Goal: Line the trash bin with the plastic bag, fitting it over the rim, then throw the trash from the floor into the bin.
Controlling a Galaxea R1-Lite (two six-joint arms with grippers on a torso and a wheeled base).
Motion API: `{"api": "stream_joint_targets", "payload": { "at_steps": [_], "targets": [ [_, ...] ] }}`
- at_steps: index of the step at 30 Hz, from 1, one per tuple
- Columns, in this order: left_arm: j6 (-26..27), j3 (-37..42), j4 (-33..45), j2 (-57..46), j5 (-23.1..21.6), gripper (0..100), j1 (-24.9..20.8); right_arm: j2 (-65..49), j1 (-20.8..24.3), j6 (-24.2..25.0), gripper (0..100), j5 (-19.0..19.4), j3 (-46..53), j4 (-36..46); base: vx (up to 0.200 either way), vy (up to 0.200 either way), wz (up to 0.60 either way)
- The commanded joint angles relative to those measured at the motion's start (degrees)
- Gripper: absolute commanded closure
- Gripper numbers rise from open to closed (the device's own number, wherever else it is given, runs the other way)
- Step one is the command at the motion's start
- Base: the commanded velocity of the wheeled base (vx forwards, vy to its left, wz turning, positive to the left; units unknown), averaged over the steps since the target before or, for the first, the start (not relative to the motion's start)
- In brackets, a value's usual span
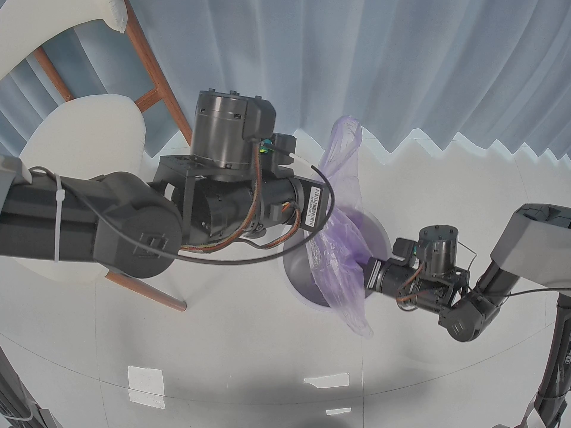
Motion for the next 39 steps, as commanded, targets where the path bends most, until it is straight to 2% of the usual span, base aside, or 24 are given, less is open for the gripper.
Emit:
{"api": "stream_joint_targets", "payload": {
  "at_steps": [1,4,5,7,8,9,10,11,14,16,17,19,20,21,25,29,30,31,34,39],
  "targets": [
    [0.0,-1.3,0.0,1.8,0.5,100,0.4,-6.1,9.1,-0.1,100,0.0,12.6,-0.8,0.000,0.000,0.00],
    [0.1,-1.9,0.1,2.5,0.5,100,0.9,-6.1,10.8,-0.2,100,0.0,16.8,-3.2,0.000,0.000,0.00],
    [0.7,-2.0,0.1,2.7,0.5,100,1.7,-6.3,11.0,-0.1,100,0.0,19.2,-6.9,0.000,0.000,0.00],
    [4.2,-1.8,0.1,3.2,0.4,100,2.8,-7.0,10.8,-0.1,100,-0.1,22.3,-12.5,0.000,0.000,0.00],
    [4.4,-1.8,0.1,3.3,0.4,100,3.0,-7.1,10.8,-0.1,100,-0.1,22.5,-12.9,0.000,0.000,0.00],
    [8.3,-1.6,0.1,3.9,0.1,100,4.3,-8.4,10.1,-0.2,100,-0.1,26.1,-16.5,0.000,0.000,0.00],
    [8.9,-1.6,0.1,3.9,0.1,100,4.5,-8.7,9.9,-0.1,100,-0.1,26.7,-16.9,0.000,0.000,0.00],
    [11.8,-1.8,-0.1,4.7,-0.2,100,5.3,-9.6,7.9,-0.3,100,-0.1,30.3,-19.4,0.000,0.000,0.00],
    [13.8,-2.0,-0.2,5.7,-0.4,100,6.1,-9.8,3.2,-0.5,100,-0.1,33.0,-24.4,0.000,0.000,0.00],
    [14.0,-1.8,-0.6,5.7,-1.5,100,5.9,-9.8,-0.6,-0.6,100,-0.1,32.9,-27.1,0.000,0.000,0.00],
    [14.3,-1.5,-1.1,5.8,-2.7,100,5.5,-11.2,-4.2,-0.5,100,0.1,31.9,-27.2,0.000,0.000,0.00],
    [15.0,-1.3,-1.3,5.8,-3.6,100,4.5,-14.6,-8.0,0.3,100,1.1,29.0,-26.3,0.000,0.000,0.00],
    [15.5,-1.3,-1.3,6.0,-3.7,100,3.7,-16.2,-9.3,0.9,0,1.8,27.4,-25.5,0.000,0.000,0.00],
    [15.6,-1.3,-1.3,6.0,-3.7,100,3.6,-16.5,-9.4,1.1,0,1.9,27.1,-25.2,0.000,0.000,0.00],
    [15.8,-1.0,-1.3,7.2,-3.8,100,-1.0,-24.2,-9.9,4.4,0,2.1,17.5,-10.6,0.000,0.000,0.00],
    [15.8,0.9,-2.1,7.7,-3.3,100,-3.4,-26.9,-11.7,5.3,0,2.1,0.1,12.0,0.000,0.000,0.00],
    [15.8,0.9,-2.1,7.7,-3.3,100,-3.4,-26.9,-11.7,5.3,0,2.1,0.1,12.0,0.000,0.000,0.00],
    [15.7,1.6,-4.0,7.9,-3.3,100,-3.8,-26.5,-12.2,5.5,0,1.9,-7.2,21.5,0.000,0.000,0.00],
    [15.7,2.5,-6.0,7.8,-3.3,100,-3.9,-25.9,-11.0,5.0,0,2.0,-13.8,29.3,0.000,0.000,0.00],
    [15.6,3.2,-6.4,7.6,-3.3,100,-3.7,-21.3,-7.8,3.5,0,0.9,-21.8,31.3,0.000,0.000,0.00]
  ]
}}
